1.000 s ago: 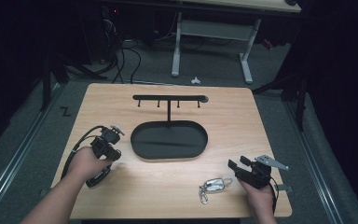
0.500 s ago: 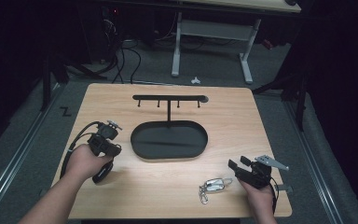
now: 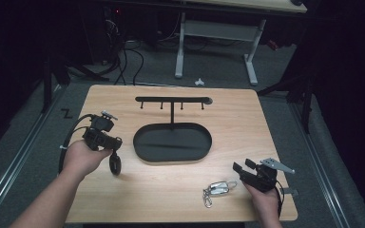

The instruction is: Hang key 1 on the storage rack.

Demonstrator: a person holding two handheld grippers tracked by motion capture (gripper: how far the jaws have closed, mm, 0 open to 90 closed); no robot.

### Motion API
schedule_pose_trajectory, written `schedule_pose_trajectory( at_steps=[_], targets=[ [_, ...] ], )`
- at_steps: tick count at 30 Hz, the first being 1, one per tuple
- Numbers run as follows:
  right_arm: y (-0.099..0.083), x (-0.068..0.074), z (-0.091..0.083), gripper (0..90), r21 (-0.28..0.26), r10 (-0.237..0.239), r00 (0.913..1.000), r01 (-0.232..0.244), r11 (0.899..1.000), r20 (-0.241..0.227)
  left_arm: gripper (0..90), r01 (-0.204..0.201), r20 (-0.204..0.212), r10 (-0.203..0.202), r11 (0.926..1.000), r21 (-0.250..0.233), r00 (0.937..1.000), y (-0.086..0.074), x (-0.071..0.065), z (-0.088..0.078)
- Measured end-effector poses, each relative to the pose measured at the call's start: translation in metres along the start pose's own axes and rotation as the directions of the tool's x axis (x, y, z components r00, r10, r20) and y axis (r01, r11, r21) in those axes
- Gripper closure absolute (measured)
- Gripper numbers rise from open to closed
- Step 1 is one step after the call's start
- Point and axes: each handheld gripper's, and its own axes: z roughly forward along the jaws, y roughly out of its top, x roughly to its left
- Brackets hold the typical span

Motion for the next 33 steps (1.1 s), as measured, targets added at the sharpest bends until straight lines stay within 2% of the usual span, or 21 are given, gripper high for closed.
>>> schedule_pose_trajectory(
  at_steps=[6,15,24,33],
  targets=[
    [0.0,0.0,0.002,33.7,0.004,-0.005,1.0,0.005,1.0,0.0,70.4,-0.004,-0.006,0.004,0.9998,-0.018,1.0,0.013,-0.006,-0.007],
    [0.0,0.0,0.001,33.7,0.003,0.001,1.0,-0.001,1.0,0.0,70.4,-0.044,-0.02,0.043,0.9988,-0.022,0.9989,0.03,-0.018,-0.013],
    [0.0,-0.001,0.001,33.7,0.002,0.004,1.0,-0.004,1.0,0.0,70.4,-0.054,-0.036,0.053,0.9983,-0.023,0.9979,0.043,-0.024,-0.015],
    [0.0,-0.001,0.001,33.7,0.0,0.005,1.0,-0.005,1.0,0.0,70.4,-0.039,-0.048,0.038,0.9987,-0.033,0.9981,0.055,-0.023,-0.014]
  ],
)
